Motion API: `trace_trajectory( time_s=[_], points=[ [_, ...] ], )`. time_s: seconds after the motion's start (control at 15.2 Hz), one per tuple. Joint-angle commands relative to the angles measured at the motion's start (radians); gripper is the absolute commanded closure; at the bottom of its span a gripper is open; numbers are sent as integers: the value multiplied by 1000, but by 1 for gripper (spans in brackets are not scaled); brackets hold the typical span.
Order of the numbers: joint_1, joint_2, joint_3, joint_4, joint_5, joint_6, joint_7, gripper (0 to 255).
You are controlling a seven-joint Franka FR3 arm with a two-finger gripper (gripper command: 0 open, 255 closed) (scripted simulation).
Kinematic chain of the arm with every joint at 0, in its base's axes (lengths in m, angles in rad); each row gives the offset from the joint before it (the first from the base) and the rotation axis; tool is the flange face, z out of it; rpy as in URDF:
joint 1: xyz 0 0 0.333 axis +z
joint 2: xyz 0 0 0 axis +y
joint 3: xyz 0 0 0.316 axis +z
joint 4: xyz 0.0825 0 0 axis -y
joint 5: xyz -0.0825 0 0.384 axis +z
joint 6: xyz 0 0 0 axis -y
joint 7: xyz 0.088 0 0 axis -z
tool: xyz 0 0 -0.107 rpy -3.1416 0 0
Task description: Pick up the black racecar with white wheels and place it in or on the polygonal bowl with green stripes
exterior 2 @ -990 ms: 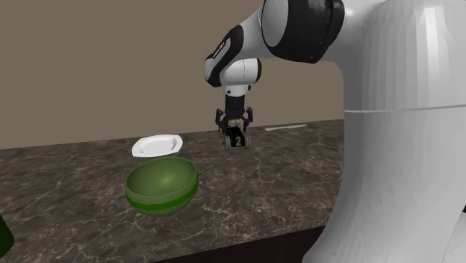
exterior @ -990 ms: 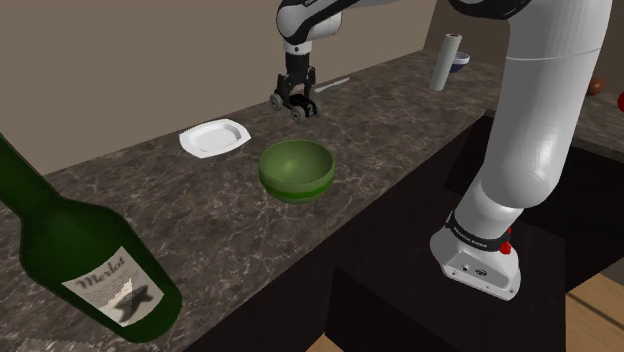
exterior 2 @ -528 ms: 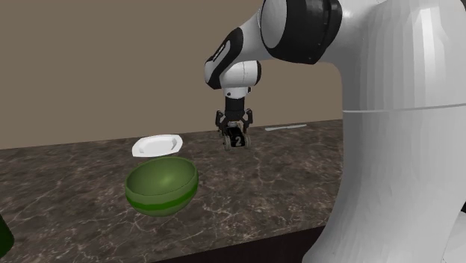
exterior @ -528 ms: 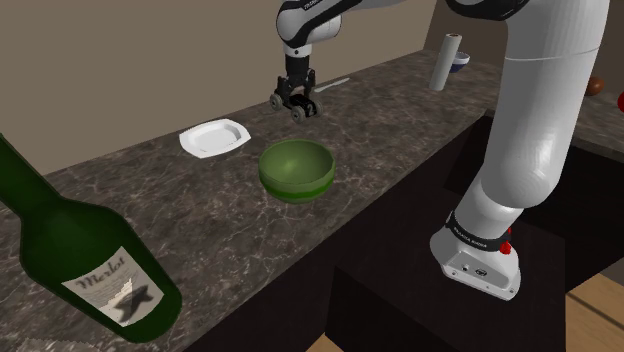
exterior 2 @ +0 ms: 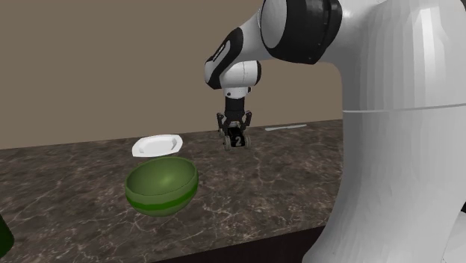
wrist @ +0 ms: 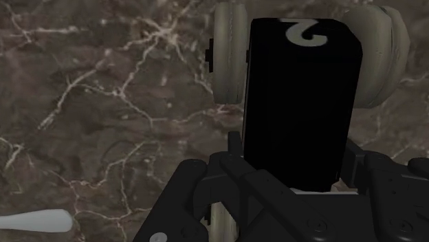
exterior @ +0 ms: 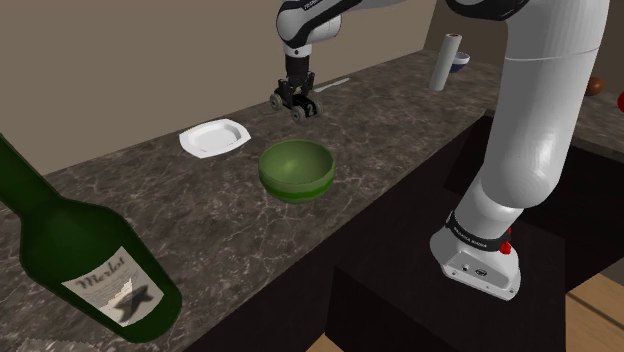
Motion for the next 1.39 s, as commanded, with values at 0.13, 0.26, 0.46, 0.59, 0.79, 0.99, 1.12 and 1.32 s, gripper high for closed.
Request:
trace_trajectory(
  time_s=[0.13,0.26,0.46,0.59,0.79,0.99,1.12,1.32],
  points=[
    [0,0,0,0,0,1,0,255],
    [0,-9,0,15,-1,-23,1,255],
    [0,-21,-1,39,-2,-59,2,255],
    [0,-28,-1,56,-2,-84,2,255],
    [0,-38,-1,84,-3,-121,3,255],
    [0,-45,-1,114,-4,-158,4,255],
    [0,-49,-1,135,-4,-184,4,255],
    [0,-54,-2,169,-5,-222,5,255]
  ],
)
